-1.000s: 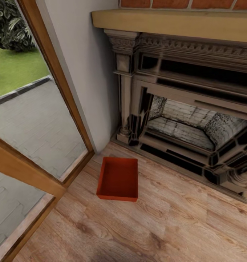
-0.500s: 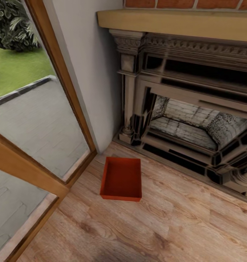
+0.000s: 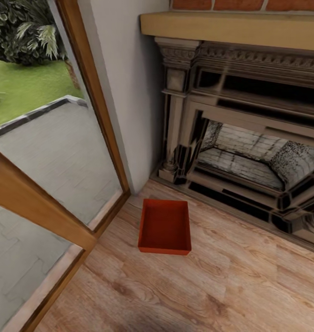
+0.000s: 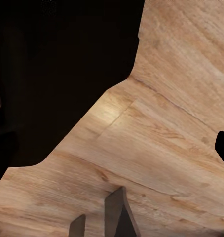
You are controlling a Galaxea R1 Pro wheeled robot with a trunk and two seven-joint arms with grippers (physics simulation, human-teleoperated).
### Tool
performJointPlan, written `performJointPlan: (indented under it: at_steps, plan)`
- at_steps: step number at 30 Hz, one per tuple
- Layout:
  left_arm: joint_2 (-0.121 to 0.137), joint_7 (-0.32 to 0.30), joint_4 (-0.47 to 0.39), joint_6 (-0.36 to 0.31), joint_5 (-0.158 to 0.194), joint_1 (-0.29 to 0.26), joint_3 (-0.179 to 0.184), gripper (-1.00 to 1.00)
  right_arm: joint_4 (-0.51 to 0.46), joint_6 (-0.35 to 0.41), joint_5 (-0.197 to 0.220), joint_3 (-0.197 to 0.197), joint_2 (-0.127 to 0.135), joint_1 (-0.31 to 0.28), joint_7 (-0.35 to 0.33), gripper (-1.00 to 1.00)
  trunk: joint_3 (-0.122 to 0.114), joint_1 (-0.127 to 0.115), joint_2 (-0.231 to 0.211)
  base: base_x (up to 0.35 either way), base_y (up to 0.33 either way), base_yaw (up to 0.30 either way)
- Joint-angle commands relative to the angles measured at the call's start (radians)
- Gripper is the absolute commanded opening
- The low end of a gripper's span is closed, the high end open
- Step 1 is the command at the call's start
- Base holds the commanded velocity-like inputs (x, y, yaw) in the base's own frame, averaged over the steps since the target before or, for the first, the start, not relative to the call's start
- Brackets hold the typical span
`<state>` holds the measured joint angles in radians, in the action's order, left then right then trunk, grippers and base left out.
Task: Move the two storage containers from the living room to the garage. In the garage, place one container on the floor and stack the other container on top of it (either order is fine).
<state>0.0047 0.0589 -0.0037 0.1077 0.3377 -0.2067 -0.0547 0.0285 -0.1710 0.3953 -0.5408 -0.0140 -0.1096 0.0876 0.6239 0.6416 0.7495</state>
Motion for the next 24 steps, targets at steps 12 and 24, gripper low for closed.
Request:
performJointPlan:
  at_steps: [12,24]
  plan:
    - [0.000,0.001,0.001,0.003,0.000,0.000,-0.005,1.00,0.003,-0.005,0.008,-0.008,-0.001,-0.001,0.001,1.00,0.001,0.000,0.001,0.000,0.021,0.000]
    - [0.000,0.001,0.001,0.003,0.000,0.000,-0.005,1.00,0.003,-0.005,0.015,-0.008,-0.003,-0.001,0.003,1.00,0.001,0.000,0.001,0.000,0.000,-0.061]
